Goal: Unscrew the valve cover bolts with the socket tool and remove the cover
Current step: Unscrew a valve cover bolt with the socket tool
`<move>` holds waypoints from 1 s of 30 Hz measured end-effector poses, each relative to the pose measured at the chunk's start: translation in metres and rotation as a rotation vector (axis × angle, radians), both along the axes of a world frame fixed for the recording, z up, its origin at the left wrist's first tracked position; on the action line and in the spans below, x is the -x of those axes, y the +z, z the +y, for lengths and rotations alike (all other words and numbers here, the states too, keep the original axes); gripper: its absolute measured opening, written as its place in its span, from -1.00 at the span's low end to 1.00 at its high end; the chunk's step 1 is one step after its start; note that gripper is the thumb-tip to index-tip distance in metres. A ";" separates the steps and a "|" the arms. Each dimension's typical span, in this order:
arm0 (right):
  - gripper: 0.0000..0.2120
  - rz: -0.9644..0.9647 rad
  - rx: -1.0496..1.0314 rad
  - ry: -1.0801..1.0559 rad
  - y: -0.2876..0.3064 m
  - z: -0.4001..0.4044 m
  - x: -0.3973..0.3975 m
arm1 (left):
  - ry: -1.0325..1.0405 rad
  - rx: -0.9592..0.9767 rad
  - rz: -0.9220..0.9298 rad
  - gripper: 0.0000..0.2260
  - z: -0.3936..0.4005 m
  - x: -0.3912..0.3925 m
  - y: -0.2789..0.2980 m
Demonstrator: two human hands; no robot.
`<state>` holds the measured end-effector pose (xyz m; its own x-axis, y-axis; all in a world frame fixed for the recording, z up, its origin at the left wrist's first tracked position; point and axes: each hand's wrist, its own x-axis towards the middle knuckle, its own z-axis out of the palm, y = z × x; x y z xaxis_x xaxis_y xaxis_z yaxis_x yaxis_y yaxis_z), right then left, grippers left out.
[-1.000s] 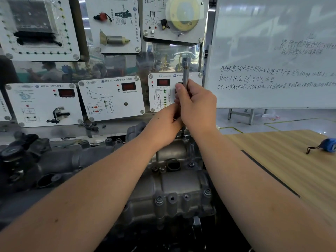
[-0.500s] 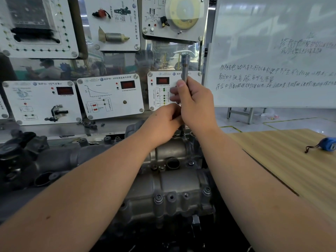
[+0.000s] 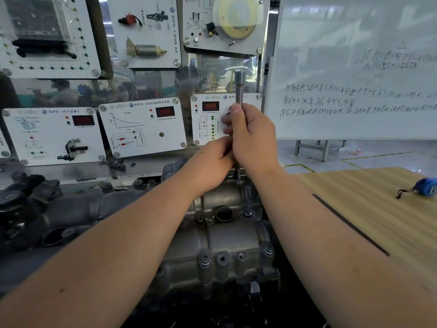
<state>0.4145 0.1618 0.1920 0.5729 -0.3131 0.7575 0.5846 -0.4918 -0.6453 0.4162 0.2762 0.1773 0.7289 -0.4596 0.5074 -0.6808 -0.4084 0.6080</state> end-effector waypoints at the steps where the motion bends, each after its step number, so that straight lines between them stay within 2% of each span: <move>1: -0.81 -0.013 -0.001 0.005 -0.001 0.000 0.000 | 0.004 -0.003 -0.006 -0.87 0.001 -0.001 0.000; 2: -0.87 -0.027 -0.003 0.010 -0.001 0.000 0.000 | 0.009 -0.003 -0.013 -0.88 0.001 -0.001 0.000; 7: -0.90 -0.076 -0.006 -0.025 -0.001 -0.001 0.000 | 0.029 0.016 -0.010 -0.90 -0.001 -0.001 0.001; 14: -0.81 -0.032 0.033 -0.021 0.000 0.000 -0.001 | -0.012 0.037 0.033 -0.85 -0.001 -0.001 -0.002; 17: -0.96 -0.059 -0.029 0.030 -0.001 0.001 0.000 | 0.005 0.022 0.012 -0.86 0.000 -0.005 -0.002; 19: -0.88 -0.080 -0.024 0.021 -0.002 0.000 0.001 | 0.002 0.017 0.000 -0.89 -0.001 -0.005 -0.001; 23: -0.95 -0.075 -0.001 0.001 -0.001 0.001 0.001 | 0.009 0.030 -0.011 -0.88 -0.001 -0.003 0.000; 27: -0.83 -0.026 -0.007 0.018 0.001 0.001 0.000 | -0.024 0.029 0.009 -0.84 -0.001 -0.003 -0.002; 30: -0.88 -0.043 -0.021 0.027 0.000 0.001 0.000 | -0.033 0.031 0.006 -0.81 0.000 -0.002 -0.001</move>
<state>0.4145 0.1631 0.1922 0.5485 -0.3140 0.7750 0.6247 -0.4623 -0.6294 0.4185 0.2757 0.1764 0.7165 -0.4680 0.5173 -0.6900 -0.3666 0.6241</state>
